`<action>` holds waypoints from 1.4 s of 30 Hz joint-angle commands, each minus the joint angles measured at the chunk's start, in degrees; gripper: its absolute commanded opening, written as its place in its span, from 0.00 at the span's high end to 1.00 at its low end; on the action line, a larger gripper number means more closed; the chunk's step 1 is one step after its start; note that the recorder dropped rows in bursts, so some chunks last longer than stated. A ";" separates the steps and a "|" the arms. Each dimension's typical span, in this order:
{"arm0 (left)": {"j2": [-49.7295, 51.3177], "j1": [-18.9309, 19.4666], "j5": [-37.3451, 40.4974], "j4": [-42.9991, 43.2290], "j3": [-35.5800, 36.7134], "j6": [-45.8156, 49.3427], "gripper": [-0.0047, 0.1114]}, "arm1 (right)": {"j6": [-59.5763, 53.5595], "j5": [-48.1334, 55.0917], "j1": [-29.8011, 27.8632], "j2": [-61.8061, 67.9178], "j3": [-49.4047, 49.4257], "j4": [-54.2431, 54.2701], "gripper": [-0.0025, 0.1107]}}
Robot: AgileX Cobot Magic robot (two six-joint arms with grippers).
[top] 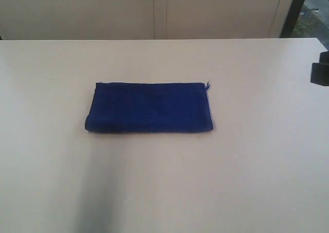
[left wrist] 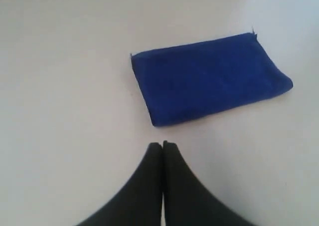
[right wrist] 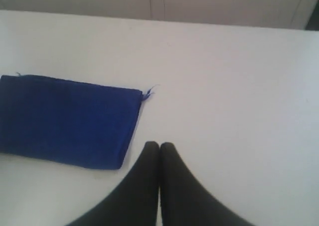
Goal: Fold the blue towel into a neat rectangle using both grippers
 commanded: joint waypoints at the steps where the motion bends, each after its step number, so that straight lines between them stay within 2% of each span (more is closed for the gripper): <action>1: -4.47 0.09 1.36 -1.08 0.24 0.83 0.96 | 0.33 -3.76 -0.30 -6.94 2.51 -3.22 0.98; 10: -11.92 0.09 1.45 -1.08 0.24 2.07 0.96 | 0.33 -8.07 -0.30 -23.19 7.55 -4.33 0.98; 14: -16.49 0.09 -1.30 -1.08 2.91 2.71 0.96 | 0.33 -14.92 -0.30 -29.15 12.43 -4.89 0.98; 18: -18.79 0.09 -6.41 -1.08 8.22 2.71 0.96 | -1.27 -19.90 -0.30 -29.17 16.78 -5.48 0.98; 23: -18.88 0.09 -7.71 -1.08 12.66 2.71 0.96 | -2.38 -21.03 -0.30 -29.17 18.18 -5.48 0.98; 42: -18.88 0.09 -7.29 -1.08 12.90 2.71 0.96 | -2.38 -20.78 -0.30 -29.17 18.18 -5.48 0.98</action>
